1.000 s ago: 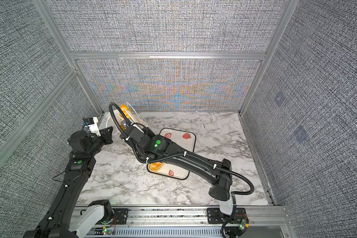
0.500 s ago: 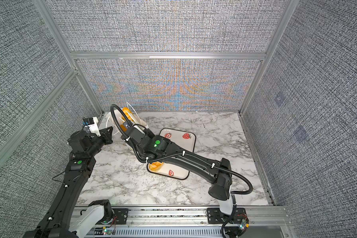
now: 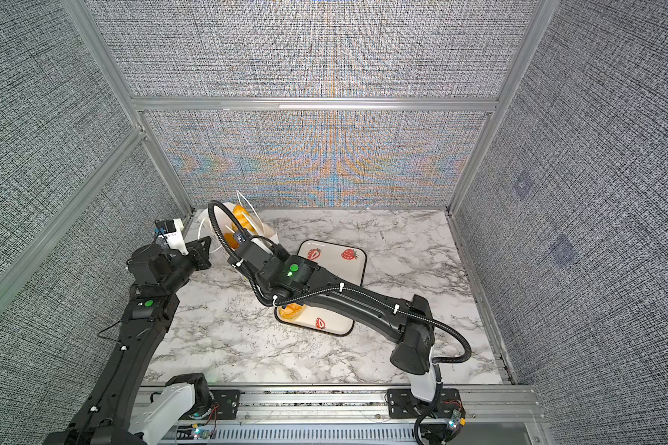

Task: Pack bread into a paper bag
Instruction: Place the bread in the paper bag.

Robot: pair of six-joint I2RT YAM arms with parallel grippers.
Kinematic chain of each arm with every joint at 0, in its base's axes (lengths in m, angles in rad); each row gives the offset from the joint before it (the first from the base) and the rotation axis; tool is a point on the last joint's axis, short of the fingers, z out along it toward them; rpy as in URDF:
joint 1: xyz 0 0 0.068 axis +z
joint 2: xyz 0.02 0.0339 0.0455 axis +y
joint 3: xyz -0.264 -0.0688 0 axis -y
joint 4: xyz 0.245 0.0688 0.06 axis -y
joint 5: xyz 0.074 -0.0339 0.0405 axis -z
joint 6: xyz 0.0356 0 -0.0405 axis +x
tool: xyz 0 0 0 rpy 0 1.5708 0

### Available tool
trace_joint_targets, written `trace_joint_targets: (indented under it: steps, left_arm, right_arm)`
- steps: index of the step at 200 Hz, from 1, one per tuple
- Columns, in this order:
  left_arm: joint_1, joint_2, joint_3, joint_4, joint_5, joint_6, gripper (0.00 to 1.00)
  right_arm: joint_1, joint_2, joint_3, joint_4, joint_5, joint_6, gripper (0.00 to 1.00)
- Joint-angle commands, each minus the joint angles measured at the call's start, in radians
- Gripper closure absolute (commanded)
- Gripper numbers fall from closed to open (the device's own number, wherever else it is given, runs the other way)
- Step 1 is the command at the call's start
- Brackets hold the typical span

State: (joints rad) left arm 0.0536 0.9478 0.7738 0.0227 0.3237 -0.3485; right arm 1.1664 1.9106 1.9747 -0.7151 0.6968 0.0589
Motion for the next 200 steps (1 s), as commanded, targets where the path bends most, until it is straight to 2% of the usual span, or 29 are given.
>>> trace_joint_targets:
  steps: [1, 45, 115, 200]
  left_arm:
    - [0.000, -0.003, -0.001, 0.027, 0.007, 0.001, 1.00]
    - [0.001, -0.005, -0.001, 0.026, 0.006, 0.002, 1.00]
    - [0.000, -0.005, -0.002, 0.028, 0.008, 0.000, 1.00]
    - [0.000, -0.004, -0.002, 0.028, 0.008, 0.000, 1.00]
  right_arm:
    - [-0.001, -0.011, -0.001, 0.023, 0.009, 0.021, 0.60]
    - [0.001, -0.016, -0.004, 0.020, 0.010, 0.028, 0.53]
    - [0.000, -0.034, -0.024, 0.023, 0.013, 0.039, 0.49]
    - [0.008, -0.066, -0.036, 0.032, 0.017, 0.046, 0.48]
